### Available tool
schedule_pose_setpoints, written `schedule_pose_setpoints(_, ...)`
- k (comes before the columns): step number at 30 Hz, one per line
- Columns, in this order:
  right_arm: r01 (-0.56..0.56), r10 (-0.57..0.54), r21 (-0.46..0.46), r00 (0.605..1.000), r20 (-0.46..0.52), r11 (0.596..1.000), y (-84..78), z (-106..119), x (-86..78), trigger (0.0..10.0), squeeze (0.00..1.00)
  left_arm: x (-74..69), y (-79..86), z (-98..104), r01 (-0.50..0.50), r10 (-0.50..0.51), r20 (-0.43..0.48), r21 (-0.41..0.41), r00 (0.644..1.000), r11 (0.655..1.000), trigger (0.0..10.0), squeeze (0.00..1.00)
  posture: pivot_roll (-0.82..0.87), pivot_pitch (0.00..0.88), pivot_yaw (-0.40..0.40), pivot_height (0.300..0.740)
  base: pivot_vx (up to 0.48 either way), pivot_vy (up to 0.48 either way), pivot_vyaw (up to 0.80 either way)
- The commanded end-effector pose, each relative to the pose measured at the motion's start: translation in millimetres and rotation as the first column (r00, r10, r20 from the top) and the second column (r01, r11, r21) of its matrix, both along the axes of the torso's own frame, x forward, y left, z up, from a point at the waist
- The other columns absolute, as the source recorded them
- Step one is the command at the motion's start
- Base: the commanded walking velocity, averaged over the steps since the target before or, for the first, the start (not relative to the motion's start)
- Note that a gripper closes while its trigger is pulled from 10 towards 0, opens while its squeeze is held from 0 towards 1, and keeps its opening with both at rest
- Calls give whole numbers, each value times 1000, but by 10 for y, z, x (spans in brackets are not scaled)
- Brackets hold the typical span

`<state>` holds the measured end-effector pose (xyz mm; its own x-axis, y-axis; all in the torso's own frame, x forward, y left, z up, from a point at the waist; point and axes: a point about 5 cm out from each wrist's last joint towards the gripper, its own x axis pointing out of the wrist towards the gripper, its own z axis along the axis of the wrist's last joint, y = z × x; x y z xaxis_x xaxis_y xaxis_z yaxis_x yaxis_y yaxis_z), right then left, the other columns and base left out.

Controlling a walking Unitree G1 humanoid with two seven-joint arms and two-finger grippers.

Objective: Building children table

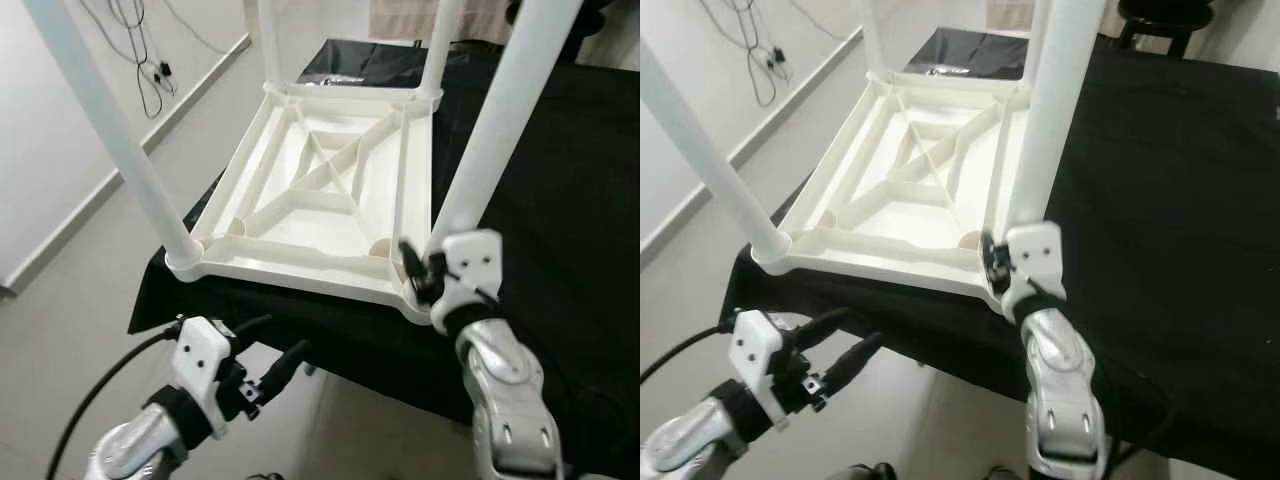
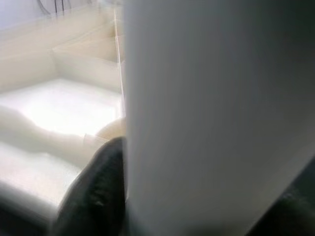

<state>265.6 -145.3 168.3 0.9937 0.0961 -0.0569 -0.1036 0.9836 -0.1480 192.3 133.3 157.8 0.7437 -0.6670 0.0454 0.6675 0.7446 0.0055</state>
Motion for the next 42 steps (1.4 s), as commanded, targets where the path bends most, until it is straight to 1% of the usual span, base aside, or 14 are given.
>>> schedule_pose_setpoints(1, 11, -10, 31, 999, -49, 999, 33, -74, -1, 10000, 1000, 0, 12, -36, -5, 5, -11, 10, 1000, 1000, 10000, 0, 16, 165, 21, 740, 0, 0, 0)
schedule_pose_setpoints(4, -30, 33, 67, 999, -38, 997, 79, -38, 10, 10000, 1000, 8, 19, -47, -7, 8, -15, 7, 1000, 1000, 10000, 0, 14, 160, 25, 740, 0, 0, 0)
schedule_pose_setpoints(6, -366, 363, 119, 931, 50, 923, 241, 150, 89, 10000, 1000, 60, 21, -79, -11, 11, -15, 7, 1000, 1000, 10000, 0, 14, 146, 29, 740, 0, 0, 0)
schedule_pose_setpoints(7, -461, 456, 130, 888, 64, 878, 232, 204, 122, 10000, 678, 80, 19, -85, -12, 12, -11, 10, 1000, 1000, 10000, 0, 10, 137, 27, 740, 0, 0, 0)
schedule_pose_setpoints(9, -509, 504, 138, 861, 71, 849, 216, 236, 144, 10000, 678, 94, 16, -89, -13, 13, -8, 12, 1000, 1000, 10000, 0, 10, 135, 27, 740, 0, 0, 0)
schedule_pose_setpoints(10, -544, 538, 110, 839, 76, 832, 156, 271, 209, 10000, 0, 108, 7, -94, -11, 11, -8, 11, 1000, 1000, 10000, 0, 13, 131, 26, 740, 0, 0, 0)
schedule_pose_setpoints(18, -668, 668, -21, 741, 61, 743, -44, 391, 524, 10000, 0, 176, -19, -131, -6, 6, -3, 16, 1000, 1000, 10000, 0, 24, 111, 20, 740, 0, 0, 0)
schedule_pose_setpoints(21, -750, 750, -15, 660, 39, 661, -48, 426, 645, 10000, 0, 219, -22, -153, -11, 11, -1, 11, 1000, 1000, 10000, 0, 22, 97, 16, 740, 0, 0, 0)
schedule_pose_setpoints(22, -787, 786, 9, 617, 38, 617, -23, 423, 686, 6000, 0, 242, -22, -160, -13, 13, 0, 4, 1000, 1000, 10000, 0, 25, 94, 13, 740, 0, 0, 0)
schedule_pose_setpoints(24, -787, 786, 9, 617, 38, 617, -23, 423, 686, 6000, 0, 242, -22, -160, -13, 13, 0, 4, 1000, 1000, 10000, 0, 25, 94, 13, 740, 0, 0, 0)
schedule_pose_setpoints(25, -804, 804, 12, 594, 34, 594, 9, 408, 738, 1961, 0, 271, -22, -167, -15, 15, 1, -3, 1000, 1000, 10000, 0, 38, 91, 9, 740, 0, 0, 0)
schedule_pose_setpoints(26, -827, 826, 41, 562, 43, 560, 43, 394, 783, 0, 0, 314, -14, -178, -24, 24, 2, -11, 1000, 1000, 10000, 0, 44, 79, 2, 740, 0, 0, 0)
schedule_pose_setpoints(34, -854, 853, 64, 520, 46, 516, 20, 351, 835, 0, 0, 410, -5, -213, -37, 38, 2, -29, 999, 999, 10000, 0, 23, 61, -5, 740, 0, 0, 0)
schedule_pose_setpoints(42, -783, 781, 30, 622, 50, 622, -121, 215, 734, 0, 0, 481, -2, -247, -29, 29, 0, -42, 1000, 999, 10000, 0, -18, 55, -9, 740, 0, 0, 0)
